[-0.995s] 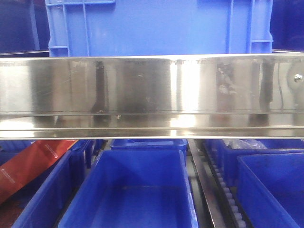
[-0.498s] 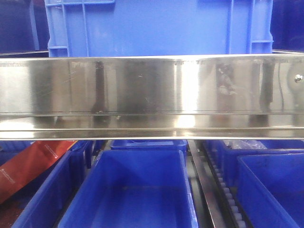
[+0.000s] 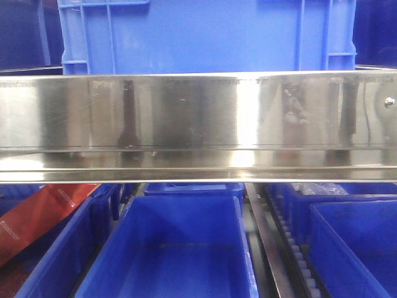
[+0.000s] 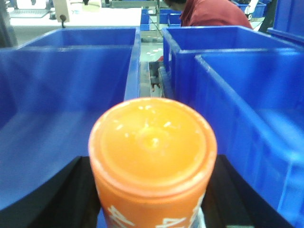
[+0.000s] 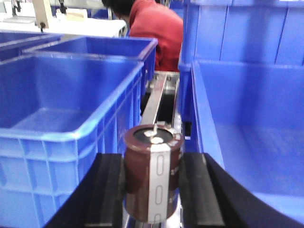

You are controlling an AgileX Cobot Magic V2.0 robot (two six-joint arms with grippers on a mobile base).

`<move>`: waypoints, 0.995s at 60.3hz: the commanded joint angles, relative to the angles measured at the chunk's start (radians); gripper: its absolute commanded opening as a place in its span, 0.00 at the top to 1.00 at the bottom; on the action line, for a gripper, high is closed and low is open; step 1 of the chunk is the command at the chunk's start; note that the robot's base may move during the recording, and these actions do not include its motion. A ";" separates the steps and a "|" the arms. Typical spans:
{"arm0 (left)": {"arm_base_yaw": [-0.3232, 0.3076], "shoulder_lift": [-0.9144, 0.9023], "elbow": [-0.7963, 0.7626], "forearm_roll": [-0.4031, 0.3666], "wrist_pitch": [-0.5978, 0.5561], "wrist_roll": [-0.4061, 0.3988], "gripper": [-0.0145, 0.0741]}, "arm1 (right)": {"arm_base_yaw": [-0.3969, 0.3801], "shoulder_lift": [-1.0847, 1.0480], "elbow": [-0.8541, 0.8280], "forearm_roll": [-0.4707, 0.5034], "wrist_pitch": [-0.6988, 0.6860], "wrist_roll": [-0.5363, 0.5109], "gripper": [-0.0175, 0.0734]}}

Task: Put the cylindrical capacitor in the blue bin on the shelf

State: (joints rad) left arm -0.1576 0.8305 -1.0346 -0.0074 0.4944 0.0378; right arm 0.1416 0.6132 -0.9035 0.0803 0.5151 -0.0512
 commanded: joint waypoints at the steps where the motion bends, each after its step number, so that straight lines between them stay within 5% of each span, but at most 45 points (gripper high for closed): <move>1: -0.059 0.072 -0.089 -0.004 -0.007 0.044 0.96 | -0.001 -0.006 0.000 -0.001 -0.072 0.000 0.99; 20: -0.327 0.463 -0.505 -0.004 0.009 0.066 0.96 | -0.001 -0.006 0.000 0.016 -0.068 0.000 0.99; 33: -0.419 0.709 -0.678 -0.004 0.013 0.066 0.96 | -0.001 -0.006 0.000 0.020 -0.068 0.000 0.99; 48: -0.443 0.898 -0.746 -0.006 0.015 0.066 0.95 | -0.001 -0.006 0.000 0.021 -0.066 0.000 0.99; 53: -0.443 0.927 -0.748 -0.006 0.016 0.066 0.87 | -0.001 -0.006 0.000 0.021 -0.066 0.000 0.99; 60: -0.443 0.950 -0.748 -0.006 0.032 0.066 0.61 | -0.001 -0.006 0.000 0.021 -0.064 0.000 0.99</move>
State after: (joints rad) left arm -0.5971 1.7763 -1.7679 -0.0093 0.5321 0.1034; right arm 0.1416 0.6132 -0.9035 0.1043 0.4748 -0.0512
